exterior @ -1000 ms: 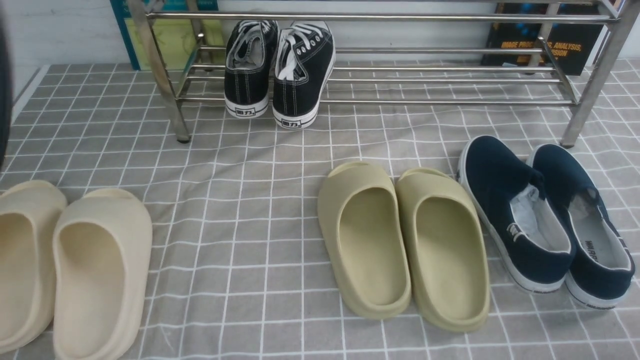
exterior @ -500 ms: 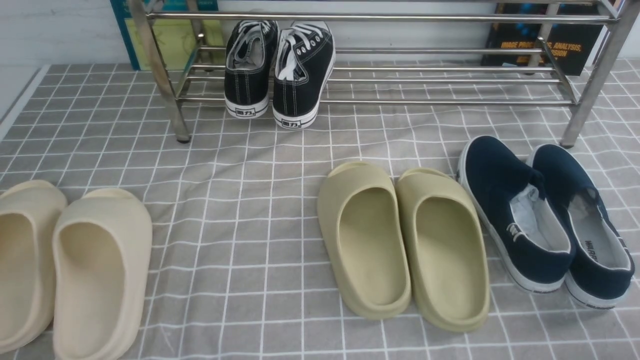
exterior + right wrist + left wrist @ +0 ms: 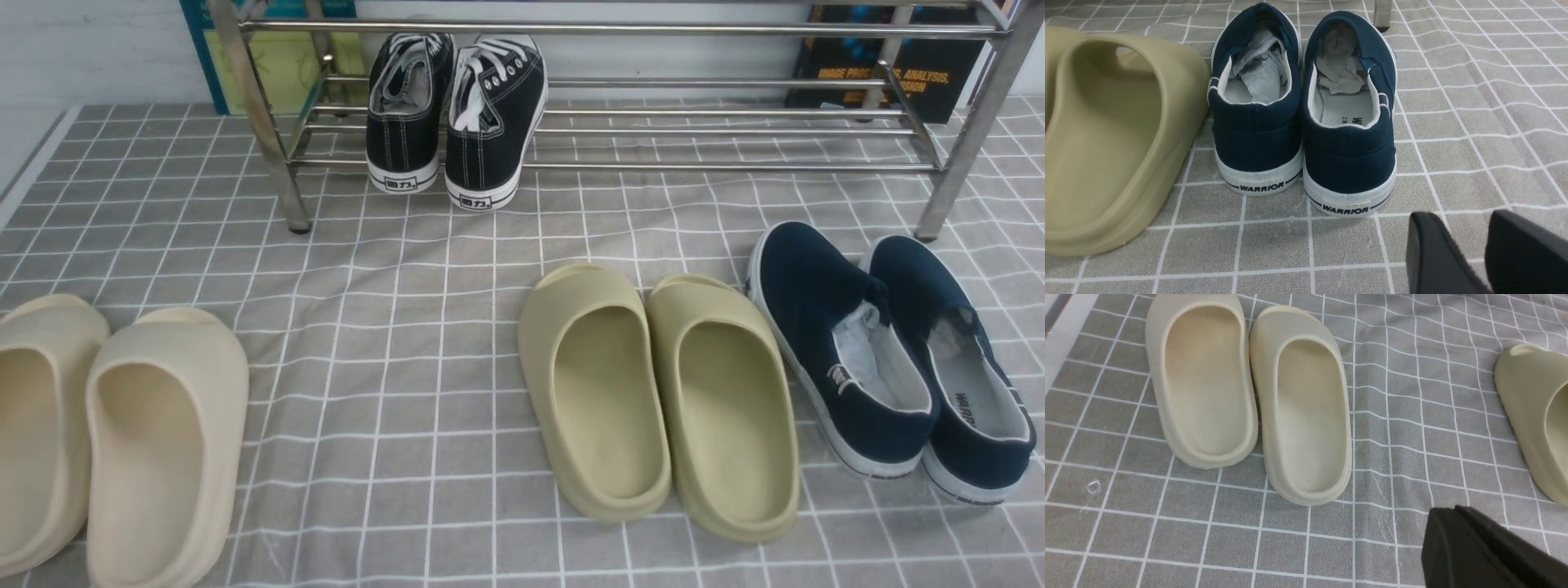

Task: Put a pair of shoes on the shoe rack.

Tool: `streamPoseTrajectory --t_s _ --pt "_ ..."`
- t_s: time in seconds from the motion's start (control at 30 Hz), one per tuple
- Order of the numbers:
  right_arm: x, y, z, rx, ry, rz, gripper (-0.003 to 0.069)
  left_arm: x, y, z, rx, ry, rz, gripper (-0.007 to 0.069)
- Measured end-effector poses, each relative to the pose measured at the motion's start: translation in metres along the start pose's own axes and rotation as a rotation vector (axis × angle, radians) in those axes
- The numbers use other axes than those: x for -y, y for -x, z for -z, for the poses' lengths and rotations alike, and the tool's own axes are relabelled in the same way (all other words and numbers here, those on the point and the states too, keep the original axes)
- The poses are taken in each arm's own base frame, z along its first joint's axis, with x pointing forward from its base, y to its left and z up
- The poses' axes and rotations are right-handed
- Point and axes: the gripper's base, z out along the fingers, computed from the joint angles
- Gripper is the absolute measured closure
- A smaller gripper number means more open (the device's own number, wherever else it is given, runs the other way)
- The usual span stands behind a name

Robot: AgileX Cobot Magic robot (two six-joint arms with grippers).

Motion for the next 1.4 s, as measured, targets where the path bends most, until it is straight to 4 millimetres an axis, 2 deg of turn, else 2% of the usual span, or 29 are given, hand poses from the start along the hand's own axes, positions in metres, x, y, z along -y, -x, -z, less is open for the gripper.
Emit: streamPoseTrajectory --t_s 0.17,0.37,0.47,0.6,0.63,0.7,0.73,0.83,0.97,1.4 --pt "0.000 0.000 0.000 0.000 0.000 0.000 0.0420 0.000 0.000 -0.002 0.005 0.000 -0.003 0.0638" --pt "0.000 0.000 0.000 0.000 -0.001 0.002 0.0420 0.004 -0.008 -0.035 0.155 -0.050 0.007 0.0638" --pt "0.000 0.000 0.000 0.000 -0.001 0.002 0.0420 0.004 -0.024 -0.060 0.289 -0.084 0.026 0.0638" --pt "0.000 0.000 0.000 0.000 -0.001 0.002 0.0420 -0.007 -0.054 -0.094 0.439 -0.079 0.067 0.0638" --pt "0.000 0.000 0.000 0.000 -0.001 0.002 0.0420 -0.007 -0.056 -0.095 0.450 -0.079 0.070 0.0638" --pt "0.000 0.000 0.000 0.000 -0.001 0.002 0.0420 -0.016 -0.076 -0.111 0.476 -0.046 0.083 0.0638" --pt "0.000 0.000 0.000 0.000 -0.001 0.002 0.0420 -0.017 -0.078 -0.112 0.474 -0.043 0.083 0.0638" --pt "0.000 0.000 0.000 0.000 -0.001 0.002 0.0420 -0.025 -0.096 -0.128 0.422 0.010 0.062 0.0638" --pt "0.000 0.000 0.000 0.000 -0.001 0.002 0.0420 -0.029 -0.105 -0.135 0.388 0.041 0.024 0.0638" --pt "0.000 0.000 0.000 0.000 -0.001 0.002 0.0420 -0.032 -0.114 -0.138 0.293 0.074 0.020 0.0638"
